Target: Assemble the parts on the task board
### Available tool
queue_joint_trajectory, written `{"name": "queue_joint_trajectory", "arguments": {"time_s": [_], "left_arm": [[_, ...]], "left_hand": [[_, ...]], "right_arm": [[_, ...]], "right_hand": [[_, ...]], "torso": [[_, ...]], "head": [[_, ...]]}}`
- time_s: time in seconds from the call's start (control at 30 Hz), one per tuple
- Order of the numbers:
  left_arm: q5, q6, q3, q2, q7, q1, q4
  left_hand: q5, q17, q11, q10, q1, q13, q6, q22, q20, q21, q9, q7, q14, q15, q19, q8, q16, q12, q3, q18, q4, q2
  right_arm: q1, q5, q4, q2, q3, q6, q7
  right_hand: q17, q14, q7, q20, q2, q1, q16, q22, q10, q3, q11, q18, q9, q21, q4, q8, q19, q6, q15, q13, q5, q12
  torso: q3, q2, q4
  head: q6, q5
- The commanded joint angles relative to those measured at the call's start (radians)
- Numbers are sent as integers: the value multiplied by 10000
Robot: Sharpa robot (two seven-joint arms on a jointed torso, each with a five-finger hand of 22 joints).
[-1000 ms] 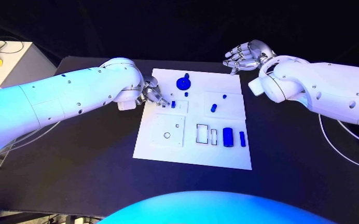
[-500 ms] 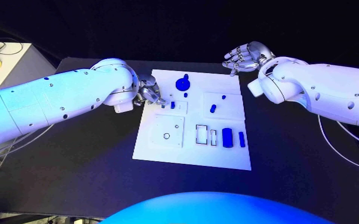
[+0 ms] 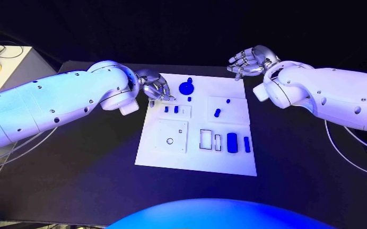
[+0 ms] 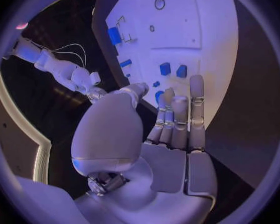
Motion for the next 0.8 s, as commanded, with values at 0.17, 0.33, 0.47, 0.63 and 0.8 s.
{"name": "queue_joint_trajectory", "arguments": {"time_s": [0.17,0.33,0.47,0.63,0.8], "left_arm": [[-399,-1631,0,557,2680,-7,-499],[-1012,-1924,-57,1062,3261,-99,-1024],[-1378,-1917,-105,1468,3677,-222,-1488],[-1871,-1980,-180,1898,3953,-332,-1962],[-2714,-1895,-371,2322,4021,-388,-2441]], "left_hand": [[-14,-1061,168,-293,1298,-1043,182,-64,120,-196,-1290,412,-1086,141,-333,-688,-466,-990,931,112,-743,-179],[-43,-1432,132,-158,1532,-1804,572,365,60,405,-2450,349,-1084,99,-529,-1460,-351,-1663,1217,119,-1365,-366],[-63,-1680,99,-70,1598,-2344,926,672,18,846,-3033,269,-1047,35,-684,-1708,-283,-2226,1301,130,-1765,-311],[-68,-1838,96,-7,1498,-2666,1109,822,24,1076,-3411,258,-974,35,-752,-1873,-214,-2553,1288,133,-1975,-316],[-84,-1255,39,91,1405,-2863,1228,957,-8,1352,-3733,174,-306,-9,-596,-2009,393,-2674,1238,138,-2203,-408]], "right_arm": [[-9,-36,10,14,2,61,140],[-12,-33,-24,45,2,-14,224],[-13,-35,-51,72,2,-78,259],[-13,-41,-67,107,2,-131,277],[-14,-44,-68,144,3,-138,282]], "right_hand": [[-22,-42,271,5,89,-44,-33,-38,52,54,-4,96,-15,-68,13,33,89,-27,1,-31,55,46],[-47,-75,223,-6,98,46,-46,-77,49,103,-30,100,-18,-88,-65,47,89,-13,-15,-67,61,40],[-66,-86,193,-18,108,98,-57,-97,73,140,-51,102,-18,-98,-112,62,85,15,-30,-90,53,41],[-164,-182,174,-24,105,113,-192,-163,82,210,-58,89,-34,-162,-158,65,11,45,-23,-178,40,-14],[-206,-211,182,-17,105,97,-252,-197,79,231,-48,82,-42,-194,-162,61,-22,47,-12,-221,38,-43]], "torso": [[5,10,-1],[-3,17,-8],[7,16,-10],[2,25,-5],[10,29,-17]], "head": [[106,-16],[221,-55],[295,-77],[382,-124],[418,-136]]}}
